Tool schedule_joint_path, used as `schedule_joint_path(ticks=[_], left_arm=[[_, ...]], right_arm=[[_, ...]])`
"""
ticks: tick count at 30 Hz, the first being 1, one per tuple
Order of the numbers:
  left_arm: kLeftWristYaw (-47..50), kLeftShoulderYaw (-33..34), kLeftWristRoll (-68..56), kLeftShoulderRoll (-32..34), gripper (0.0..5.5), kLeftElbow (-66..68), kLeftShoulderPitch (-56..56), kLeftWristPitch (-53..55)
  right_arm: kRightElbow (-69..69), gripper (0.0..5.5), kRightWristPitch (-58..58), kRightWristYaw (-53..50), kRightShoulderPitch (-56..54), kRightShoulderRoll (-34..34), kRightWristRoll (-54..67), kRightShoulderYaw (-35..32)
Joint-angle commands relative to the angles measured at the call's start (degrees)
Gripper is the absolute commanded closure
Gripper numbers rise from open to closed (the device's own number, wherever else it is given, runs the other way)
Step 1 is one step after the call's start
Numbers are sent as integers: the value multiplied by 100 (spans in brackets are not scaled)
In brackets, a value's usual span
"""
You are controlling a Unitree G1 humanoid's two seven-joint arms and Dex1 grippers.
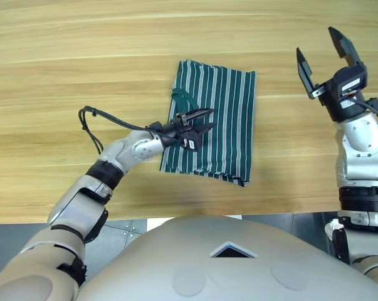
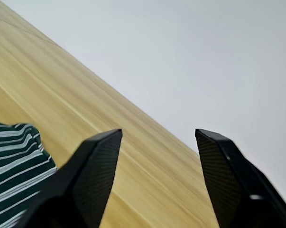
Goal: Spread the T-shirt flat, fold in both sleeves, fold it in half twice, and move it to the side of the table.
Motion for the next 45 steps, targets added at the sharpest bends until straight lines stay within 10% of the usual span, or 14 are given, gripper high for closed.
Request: schedule_joint_path(ticks=[1,12,21,25,45], left_arm=[[-393,-168,278,124,350,86,774,677],[142,895,-249,-319,350,-1809,815,1059],[-1322,3538,-949,2537,350,-3665,3254,1308],[-2264,3078,-829,3328,350,-3232,3826,809],[-3274,904,-1147,2537,350,-2346,2815,-189]], right_arm=[[-27,265,40,102,58,16,-62,-84],[-215,265,-198,239,243,-8,-92,-135],[-354,265,-1603,470,3035,-1567,-2863,-180],[-915,265,-1469,771,3416,-1716,-3036,94],[-1133,265,-1346,978,3050,-1858,-2997,793]])
